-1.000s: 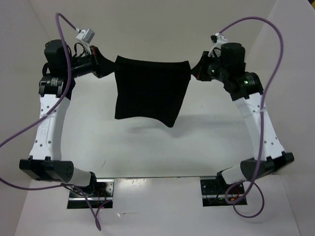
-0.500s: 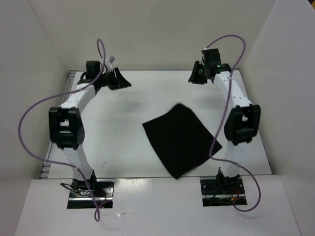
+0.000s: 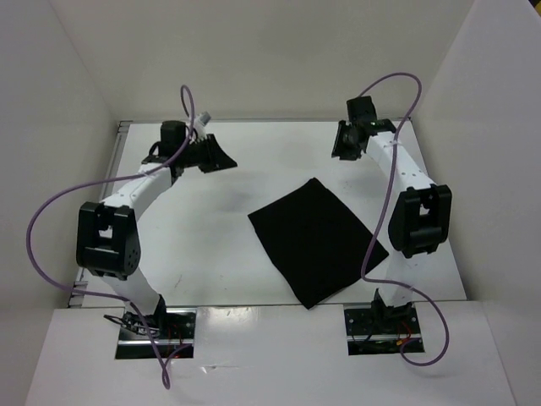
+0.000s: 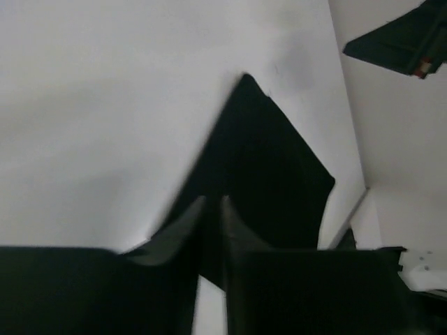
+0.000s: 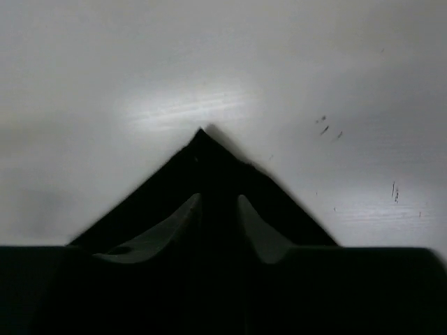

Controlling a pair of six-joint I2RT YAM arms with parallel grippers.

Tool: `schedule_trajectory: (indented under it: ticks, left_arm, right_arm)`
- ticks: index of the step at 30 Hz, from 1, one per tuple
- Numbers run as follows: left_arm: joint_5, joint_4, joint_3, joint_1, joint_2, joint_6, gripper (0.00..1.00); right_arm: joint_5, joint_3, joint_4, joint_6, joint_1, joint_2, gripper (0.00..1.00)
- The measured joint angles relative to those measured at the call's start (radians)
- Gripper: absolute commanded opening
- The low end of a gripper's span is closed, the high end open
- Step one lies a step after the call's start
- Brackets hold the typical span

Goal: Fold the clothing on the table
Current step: Flatten the skirt out

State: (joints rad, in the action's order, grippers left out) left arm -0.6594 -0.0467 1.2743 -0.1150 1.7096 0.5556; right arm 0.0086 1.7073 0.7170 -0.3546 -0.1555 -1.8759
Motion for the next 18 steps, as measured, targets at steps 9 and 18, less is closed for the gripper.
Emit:
schedule_trajectory:
  ticks: [9, 18]
  left_arm:
    - [-0.017, -0.124, -0.154, -0.209, 0.021, -0.085, 0.0]
    - [0.13, -0.139, -0.084, -0.34, 0.227, -0.068, 0.0]
  right_arm:
    - [0.014, -0.275, 0.018, -0.062, -0.087, 0.032, 0.0]
    - [0.011, -0.298, 0.017, -0.092, -0.087, 0.067, 0.02]
